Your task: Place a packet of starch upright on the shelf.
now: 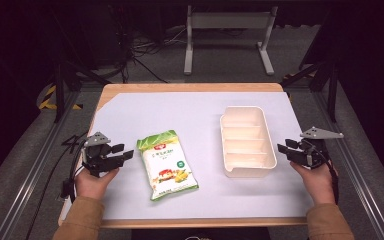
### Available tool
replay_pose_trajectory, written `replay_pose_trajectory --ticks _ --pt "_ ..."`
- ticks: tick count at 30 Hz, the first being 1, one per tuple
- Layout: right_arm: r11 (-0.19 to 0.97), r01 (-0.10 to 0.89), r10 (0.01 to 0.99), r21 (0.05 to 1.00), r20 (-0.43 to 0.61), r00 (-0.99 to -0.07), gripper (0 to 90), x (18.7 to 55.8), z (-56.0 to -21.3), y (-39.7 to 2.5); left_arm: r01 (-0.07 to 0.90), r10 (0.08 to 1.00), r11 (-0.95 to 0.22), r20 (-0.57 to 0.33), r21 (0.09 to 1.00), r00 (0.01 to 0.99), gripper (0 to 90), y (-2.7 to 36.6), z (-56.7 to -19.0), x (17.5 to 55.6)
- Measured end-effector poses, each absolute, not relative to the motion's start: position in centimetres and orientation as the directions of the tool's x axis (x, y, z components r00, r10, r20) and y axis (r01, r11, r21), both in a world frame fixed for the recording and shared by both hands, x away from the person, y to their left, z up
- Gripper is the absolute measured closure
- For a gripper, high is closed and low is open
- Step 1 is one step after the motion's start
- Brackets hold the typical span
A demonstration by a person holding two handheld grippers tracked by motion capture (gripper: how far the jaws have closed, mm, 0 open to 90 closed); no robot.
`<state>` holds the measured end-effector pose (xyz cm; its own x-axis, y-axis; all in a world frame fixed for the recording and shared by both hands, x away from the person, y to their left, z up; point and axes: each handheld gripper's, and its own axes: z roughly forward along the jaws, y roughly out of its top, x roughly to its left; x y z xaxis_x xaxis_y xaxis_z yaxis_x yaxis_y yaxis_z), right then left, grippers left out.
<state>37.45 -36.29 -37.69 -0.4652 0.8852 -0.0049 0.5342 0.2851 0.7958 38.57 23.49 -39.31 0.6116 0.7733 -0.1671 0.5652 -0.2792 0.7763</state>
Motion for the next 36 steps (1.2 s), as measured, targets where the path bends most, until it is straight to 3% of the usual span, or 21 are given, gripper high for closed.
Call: replay_pose_trajectory --ticks 8,14,18,23,26,30,36 --pt "0.314 0.511 0.851 0.800 0.002 -0.525 53.1 37.3 -37.0 -35.4 0.569 0.775 -0.288 -0.163 0.770 0.611 46.9 23.4 -36.4 40.3" --pt "0.319 0.494 0.849 0.808 -0.012 -0.528 53.0 36.9 -36.5 -35.1 0.585 0.764 -0.224 -0.233 0.779 0.602 41.7 23.4 -35.3 41.1" --pt "0.312 0.490 0.856 0.814 -0.018 -0.516 51.6 36.7 -36.1 -35.1 0.635 0.755 -0.153 -0.326 0.757 0.570 30.4 23.1 -36.0 41.9" --pt "0.285 0.477 0.865 0.831 -0.008 -0.502 50.3 36.4 -35.7 -35.5 0.637 0.741 -0.117 -0.360 0.762 0.567 30.2 22.9 -36.6 42.0" --pt "0.268 0.467 0.864 0.843 0.004 -0.503 50.0 36.1 -35.3 -35.6 0.642 0.728 -0.153 -0.355 0.751 0.587 31.5 22.6 -37.1 42.4" --pt "0.217 0.452 0.859 0.865 0.051 -0.510 49.7 35.6 -34.7 -35.9 0.695 0.715 -0.183 -0.391 0.696 0.580 30.0 21.7 -38.0 43.2" --pt "0.228 0.426 0.869 0.876 0.015 -0.495 49.3 34.3 -33.9 -36.1 0.775 0.762 -0.181 -0.412 0.606 0.500 27.4 21.3 -40.5 45.0"
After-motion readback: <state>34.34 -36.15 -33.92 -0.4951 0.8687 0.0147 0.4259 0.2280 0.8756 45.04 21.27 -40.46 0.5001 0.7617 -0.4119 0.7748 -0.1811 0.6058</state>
